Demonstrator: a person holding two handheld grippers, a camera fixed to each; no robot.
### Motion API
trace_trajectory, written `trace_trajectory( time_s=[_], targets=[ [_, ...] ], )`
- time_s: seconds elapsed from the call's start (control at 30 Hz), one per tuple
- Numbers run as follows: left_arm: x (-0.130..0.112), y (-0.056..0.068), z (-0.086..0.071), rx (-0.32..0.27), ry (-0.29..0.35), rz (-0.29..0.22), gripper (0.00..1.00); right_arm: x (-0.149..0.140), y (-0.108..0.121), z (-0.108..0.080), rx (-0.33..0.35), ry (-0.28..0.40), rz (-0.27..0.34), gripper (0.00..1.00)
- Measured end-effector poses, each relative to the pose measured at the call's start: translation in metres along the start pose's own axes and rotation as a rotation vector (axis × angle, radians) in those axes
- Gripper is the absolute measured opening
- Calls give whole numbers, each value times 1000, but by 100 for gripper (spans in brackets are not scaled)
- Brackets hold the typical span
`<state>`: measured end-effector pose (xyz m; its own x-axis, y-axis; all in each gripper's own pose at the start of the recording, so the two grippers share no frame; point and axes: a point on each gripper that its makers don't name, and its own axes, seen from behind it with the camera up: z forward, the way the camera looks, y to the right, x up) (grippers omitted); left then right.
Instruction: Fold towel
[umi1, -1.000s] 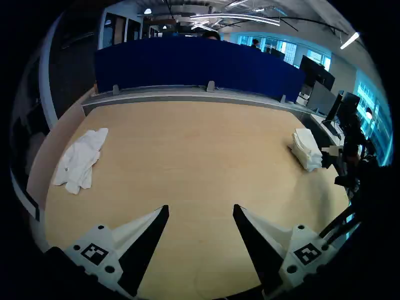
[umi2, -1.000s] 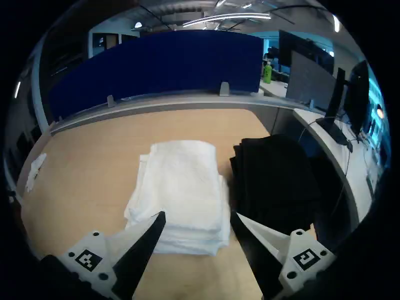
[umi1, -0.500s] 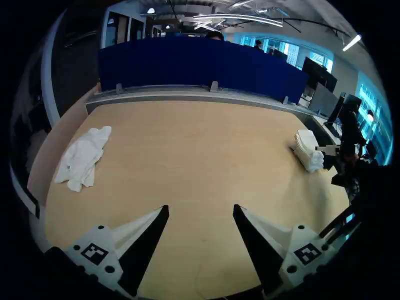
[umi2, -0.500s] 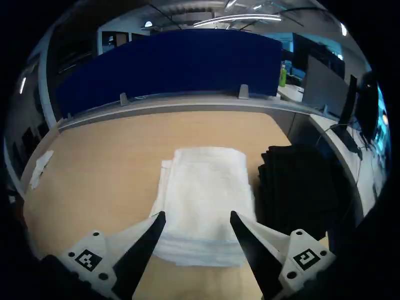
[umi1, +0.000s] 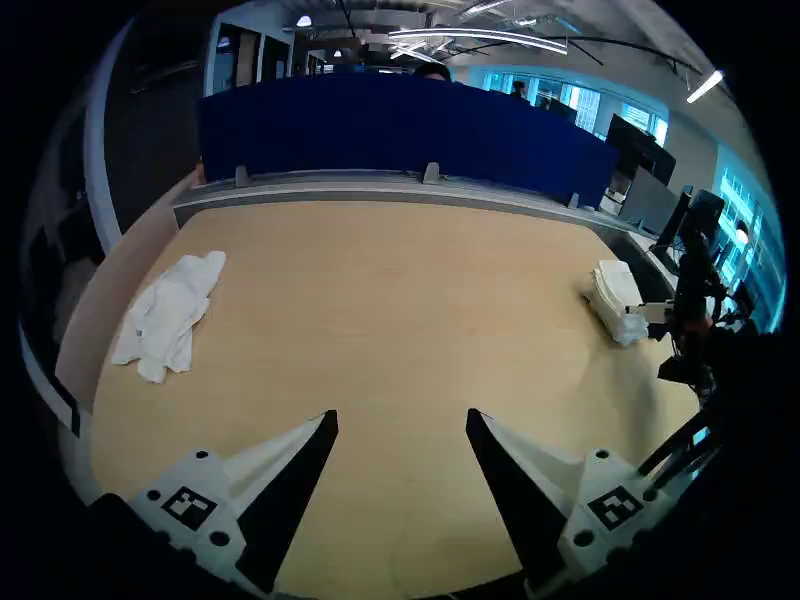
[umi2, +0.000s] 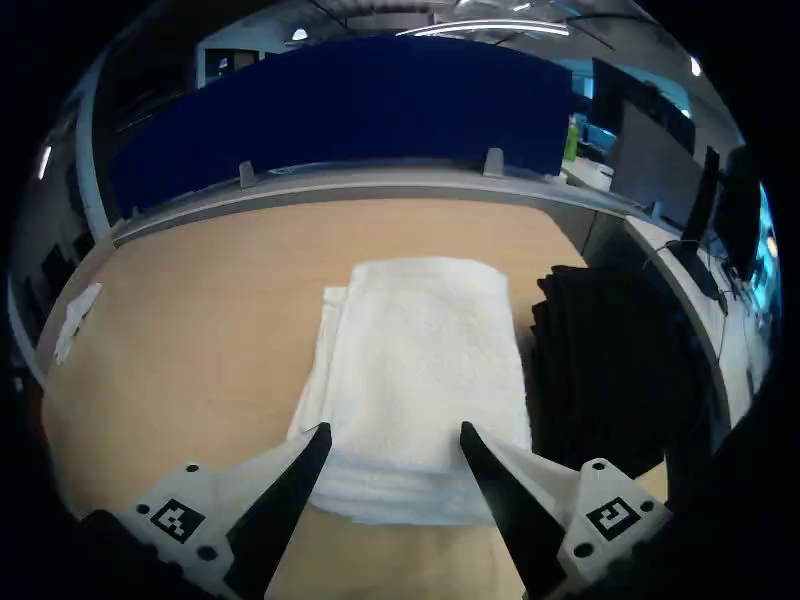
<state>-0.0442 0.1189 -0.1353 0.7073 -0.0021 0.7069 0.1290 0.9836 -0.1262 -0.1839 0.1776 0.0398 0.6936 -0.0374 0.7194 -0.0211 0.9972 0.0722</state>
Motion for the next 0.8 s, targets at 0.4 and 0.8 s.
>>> trace_trajectory(
  time_s=[0.4,0.8],
  targets=[
    [-1,-4,-3,9,-6,5,95,-18,0,7,14,-11,5,100],
    [-1,-4,-1,16,-8,-4,95,71,1,-9,14,122,-45,100]
  ],
)
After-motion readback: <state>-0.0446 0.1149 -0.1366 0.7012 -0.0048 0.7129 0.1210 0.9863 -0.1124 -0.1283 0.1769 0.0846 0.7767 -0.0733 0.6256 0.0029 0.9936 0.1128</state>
